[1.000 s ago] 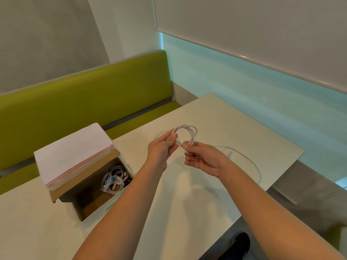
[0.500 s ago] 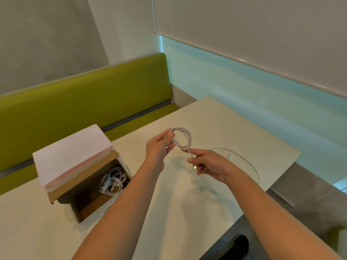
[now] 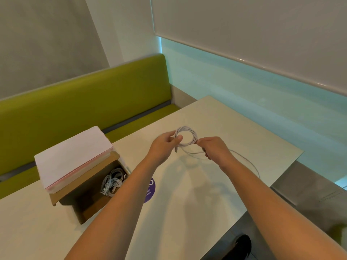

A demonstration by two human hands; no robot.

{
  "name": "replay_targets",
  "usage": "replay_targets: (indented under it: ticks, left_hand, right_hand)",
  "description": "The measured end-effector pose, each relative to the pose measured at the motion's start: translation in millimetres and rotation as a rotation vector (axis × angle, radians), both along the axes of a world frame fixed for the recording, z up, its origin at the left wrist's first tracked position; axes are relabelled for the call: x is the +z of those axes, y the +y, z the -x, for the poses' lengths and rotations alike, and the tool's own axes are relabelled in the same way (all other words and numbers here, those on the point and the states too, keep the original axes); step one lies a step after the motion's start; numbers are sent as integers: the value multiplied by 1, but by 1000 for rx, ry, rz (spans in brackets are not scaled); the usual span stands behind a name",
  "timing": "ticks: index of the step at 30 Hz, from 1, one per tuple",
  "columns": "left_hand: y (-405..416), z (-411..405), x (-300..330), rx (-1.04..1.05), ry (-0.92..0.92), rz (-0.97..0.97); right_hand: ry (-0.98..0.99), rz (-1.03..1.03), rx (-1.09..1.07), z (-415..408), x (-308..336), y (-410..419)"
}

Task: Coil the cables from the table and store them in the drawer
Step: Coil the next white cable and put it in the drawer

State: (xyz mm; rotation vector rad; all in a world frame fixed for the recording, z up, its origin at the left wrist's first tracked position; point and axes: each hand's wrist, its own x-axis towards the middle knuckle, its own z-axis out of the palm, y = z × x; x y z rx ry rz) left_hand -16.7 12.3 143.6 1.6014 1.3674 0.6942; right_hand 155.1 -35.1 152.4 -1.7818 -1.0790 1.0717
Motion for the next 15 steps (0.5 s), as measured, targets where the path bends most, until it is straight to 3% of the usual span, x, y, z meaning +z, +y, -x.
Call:
replay_targets:
  ticks: [3, 7, 13, 15]
  left_hand:
    - [0, 0, 1, 65, -46, -78]
    - [-4, -2, 2, 58, 77, -183]
    - [-5, -1, -1, 144, 94, -239]
    - [-4, 0, 1, 148, 136, -278]
  right_hand:
    - [-65, -14, 47, 3, -1, 1]
    - [-118, -54, 84, 6, -3, 0]
    - [-68, -159, 119, 7, -7, -2]
    - [-164, -176, 157, 6, -10, -2]
